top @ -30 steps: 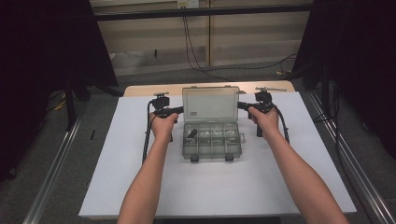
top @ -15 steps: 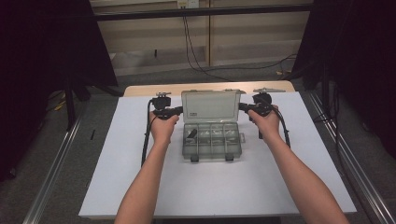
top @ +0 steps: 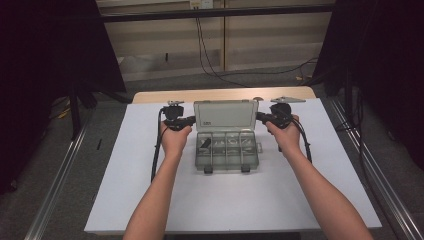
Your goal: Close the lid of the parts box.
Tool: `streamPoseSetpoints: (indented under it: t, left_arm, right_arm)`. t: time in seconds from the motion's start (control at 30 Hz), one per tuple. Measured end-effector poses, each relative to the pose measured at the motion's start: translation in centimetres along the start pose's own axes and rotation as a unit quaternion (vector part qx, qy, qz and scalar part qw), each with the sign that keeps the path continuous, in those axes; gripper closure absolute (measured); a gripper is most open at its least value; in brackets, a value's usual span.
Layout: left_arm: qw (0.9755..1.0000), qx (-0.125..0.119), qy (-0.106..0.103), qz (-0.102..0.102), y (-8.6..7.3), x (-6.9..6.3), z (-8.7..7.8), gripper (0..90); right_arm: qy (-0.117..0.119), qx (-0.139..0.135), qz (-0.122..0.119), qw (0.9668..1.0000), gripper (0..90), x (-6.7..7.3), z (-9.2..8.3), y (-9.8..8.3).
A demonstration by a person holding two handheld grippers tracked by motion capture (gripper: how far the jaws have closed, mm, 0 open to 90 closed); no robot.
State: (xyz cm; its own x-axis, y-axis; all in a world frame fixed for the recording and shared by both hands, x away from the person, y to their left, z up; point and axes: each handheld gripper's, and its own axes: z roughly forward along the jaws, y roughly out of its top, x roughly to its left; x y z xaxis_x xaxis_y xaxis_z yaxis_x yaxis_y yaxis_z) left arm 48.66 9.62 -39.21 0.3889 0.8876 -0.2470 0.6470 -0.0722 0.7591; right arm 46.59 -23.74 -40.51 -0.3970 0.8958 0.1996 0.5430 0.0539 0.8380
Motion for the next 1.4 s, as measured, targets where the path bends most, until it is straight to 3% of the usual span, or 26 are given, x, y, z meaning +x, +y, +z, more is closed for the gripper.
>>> streamPoseSetpoints:
  t: [0.2, 1.4]
  left_arm:
    - [0.9999, 0.002, 0.006, 0.008, -0.2, -0.3, -0.3, 90.0]
    - [0.9993, 0.009, 0.020, 0.029, -1.2, -1.0, -1.4, 90.0]
  right_arm:
    - [-0.007, -0.001, -0.016, 0.9998, 90.0, 0.4, -0.4, -0.2]
    - [-0.002, -0.002, -0.032, 0.9995, 90.0, 1.2, -1.7, -1.4]
